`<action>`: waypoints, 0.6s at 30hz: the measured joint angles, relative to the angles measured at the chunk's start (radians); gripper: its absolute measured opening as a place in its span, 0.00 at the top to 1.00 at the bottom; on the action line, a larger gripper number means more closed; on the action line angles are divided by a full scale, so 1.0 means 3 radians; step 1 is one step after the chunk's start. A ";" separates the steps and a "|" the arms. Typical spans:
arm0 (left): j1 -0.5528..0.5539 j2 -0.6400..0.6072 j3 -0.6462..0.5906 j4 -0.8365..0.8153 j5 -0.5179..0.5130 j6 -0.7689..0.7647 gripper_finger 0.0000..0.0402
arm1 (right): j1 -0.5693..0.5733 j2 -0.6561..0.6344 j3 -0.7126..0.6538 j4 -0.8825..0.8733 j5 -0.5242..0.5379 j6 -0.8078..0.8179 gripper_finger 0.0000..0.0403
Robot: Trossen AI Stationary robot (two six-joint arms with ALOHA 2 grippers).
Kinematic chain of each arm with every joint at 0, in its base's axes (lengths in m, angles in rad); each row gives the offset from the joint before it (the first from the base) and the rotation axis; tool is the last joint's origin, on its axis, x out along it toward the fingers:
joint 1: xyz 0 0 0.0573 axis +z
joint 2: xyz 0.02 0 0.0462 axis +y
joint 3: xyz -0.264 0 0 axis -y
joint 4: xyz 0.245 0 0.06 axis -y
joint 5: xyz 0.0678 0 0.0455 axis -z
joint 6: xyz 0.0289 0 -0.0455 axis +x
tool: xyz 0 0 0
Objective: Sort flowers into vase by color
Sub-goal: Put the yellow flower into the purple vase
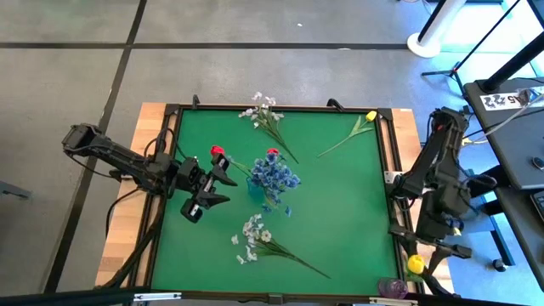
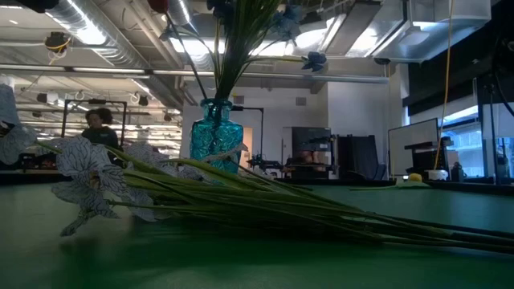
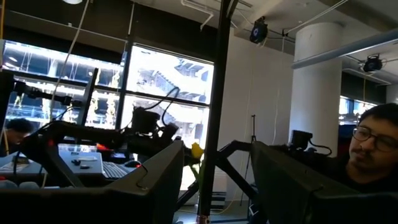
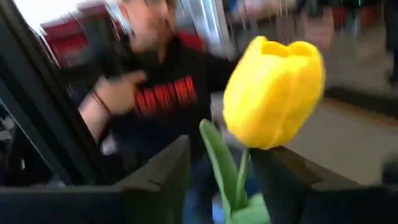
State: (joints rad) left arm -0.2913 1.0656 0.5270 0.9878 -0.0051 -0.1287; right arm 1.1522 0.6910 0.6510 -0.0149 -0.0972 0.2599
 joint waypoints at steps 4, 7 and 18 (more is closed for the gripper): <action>0.0000 0.0000 0.0000 0.0000 -0.0002 0.0020 0.54 | -0.0001 0.0000 0.0403 -0.1283 0.0012 0.0261 0.46; 0.0001 -0.0001 0.0000 -0.0001 -0.0018 0.0027 0.54 | -0.0001 -0.0001 0.0647 -0.2079 0.0116 0.0481 0.43; 0.0003 -0.0001 0.0000 -0.0069 -0.0276 -0.0163 0.54 | -0.0029 -0.0030 0.1225 -0.4018 0.1469 0.1314 0.45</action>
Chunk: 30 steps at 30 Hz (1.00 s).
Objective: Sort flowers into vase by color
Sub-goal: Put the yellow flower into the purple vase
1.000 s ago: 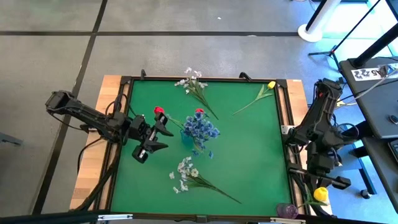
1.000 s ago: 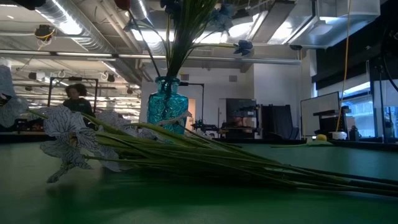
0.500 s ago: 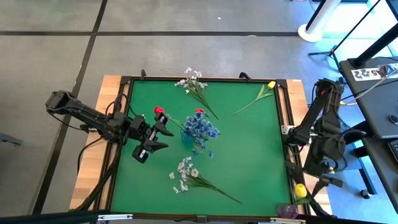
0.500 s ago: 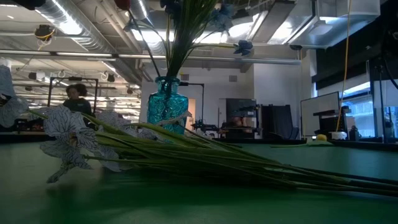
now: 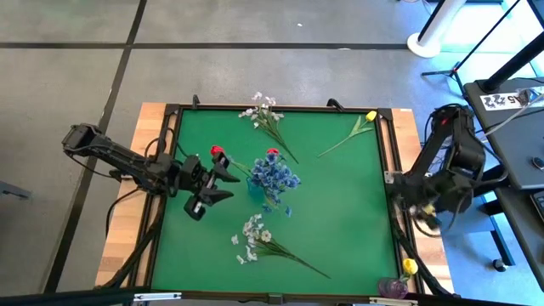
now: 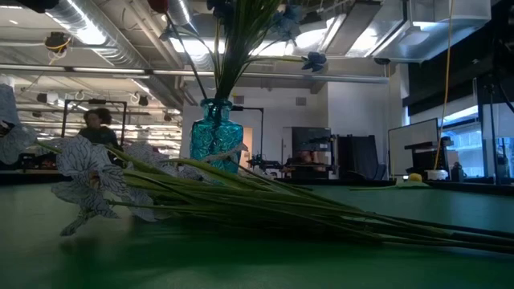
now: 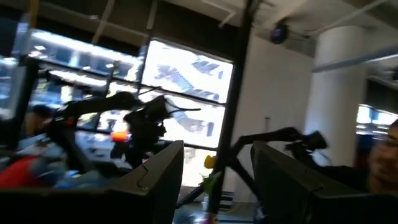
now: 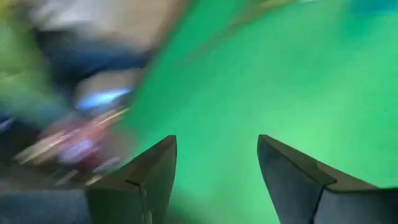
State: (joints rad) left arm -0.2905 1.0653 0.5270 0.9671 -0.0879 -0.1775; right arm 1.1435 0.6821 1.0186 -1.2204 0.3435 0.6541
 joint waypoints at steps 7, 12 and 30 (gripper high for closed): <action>0.0001 0.0000 0.0000 -0.0153 -0.0401 0.0345 0.54 | -0.0485 -0.0046 0.0056 -0.0882 0.1375 0.1256 0.45; 0.0001 0.0001 0.0000 -0.0274 -0.0401 0.0548 0.54 | -0.1225 -0.0028 0.0056 -0.0895 0.1524 0.1649 0.45; 0.0000 0.0041 0.0000 -0.0324 -0.0401 0.0520 0.54 | -0.4863 0.1113 -0.0119 0.0907 0.0738 0.0175 0.45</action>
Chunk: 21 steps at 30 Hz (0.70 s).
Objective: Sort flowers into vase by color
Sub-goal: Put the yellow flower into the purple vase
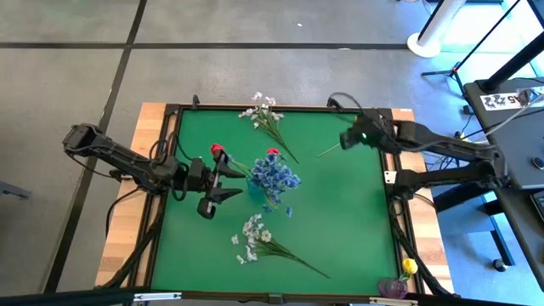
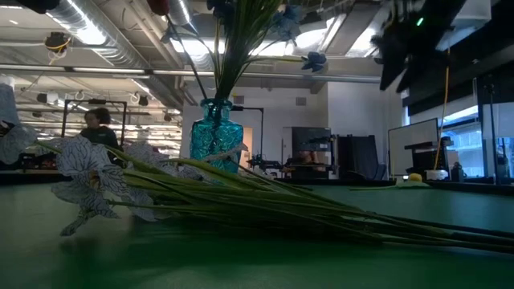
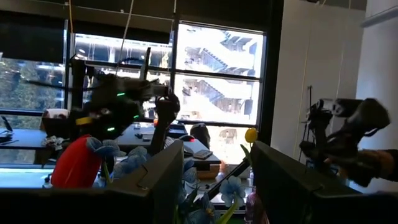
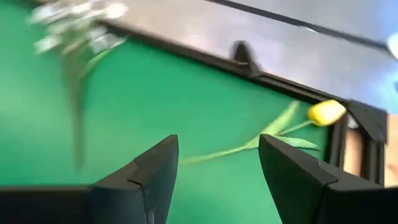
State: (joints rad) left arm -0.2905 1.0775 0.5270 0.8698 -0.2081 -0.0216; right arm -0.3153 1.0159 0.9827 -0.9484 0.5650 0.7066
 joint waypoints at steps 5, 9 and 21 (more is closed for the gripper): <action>-0.0001 0.0000 0.0000 -0.0073 -0.0050 -0.0150 0.54 | -0.0454 0.0133 -0.0327 0.0302 -0.0028 0.0416 0.45; -0.0003 0.0001 0.0000 -0.0183 -0.0076 -0.0272 0.54 | -0.0393 0.0226 -0.0592 0.0304 -0.0029 0.0935 0.45; -0.0024 0.0001 -0.0001 -0.0285 -0.0055 -0.0245 0.54 | -0.0159 0.1310 -0.1045 0.1393 0.0389 0.2401 0.45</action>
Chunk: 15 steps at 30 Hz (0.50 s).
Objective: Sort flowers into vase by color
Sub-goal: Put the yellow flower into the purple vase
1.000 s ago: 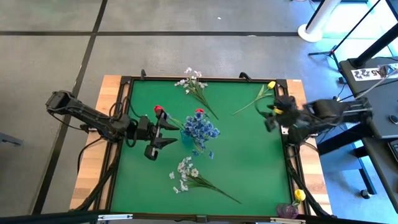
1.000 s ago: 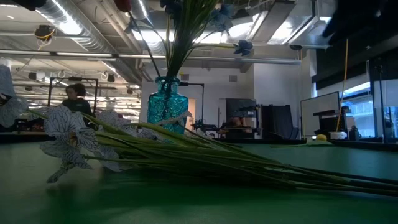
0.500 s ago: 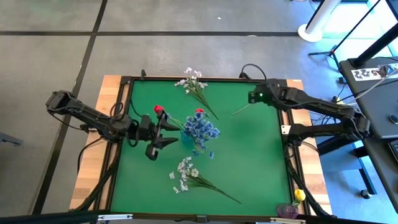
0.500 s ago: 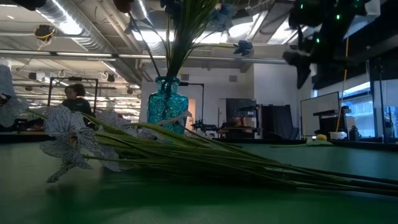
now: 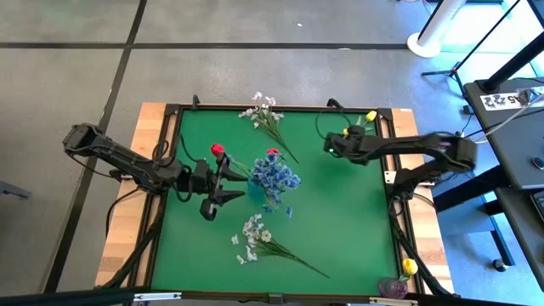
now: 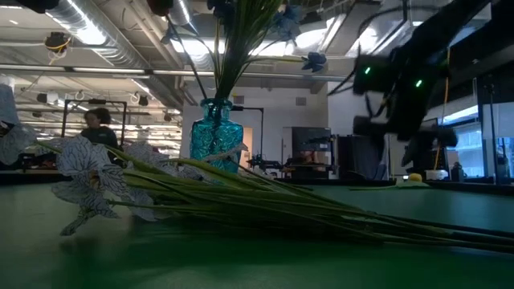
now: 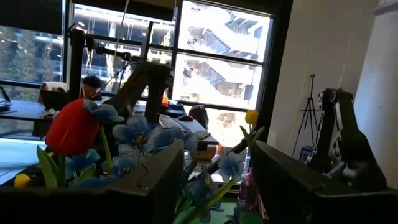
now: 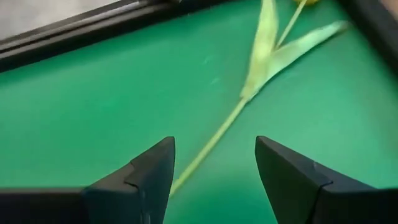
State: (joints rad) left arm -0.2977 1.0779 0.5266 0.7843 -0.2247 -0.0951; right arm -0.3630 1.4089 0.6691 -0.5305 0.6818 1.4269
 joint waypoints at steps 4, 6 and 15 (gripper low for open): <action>0.0003 0.0000 0.0001 -0.0001 0.0005 0.0080 0.54 | -0.0016 0.0534 0.0123 0.0324 -0.0006 0.0222 0.45; 0.0003 0.0000 0.0001 -0.0014 0.0006 0.0086 0.54 | -0.0018 0.0744 0.0212 0.0254 0.0036 0.0389 0.45; 0.0003 0.0000 0.0000 -0.0212 0.0006 0.0091 0.54 | -0.0009 0.1129 0.0310 0.0031 0.0162 0.1133 0.45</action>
State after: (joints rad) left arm -0.2970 1.0779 0.5266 0.7208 -0.2230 -0.0679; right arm -0.3656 1.7476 0.7620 -0.5211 0.7304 1.7669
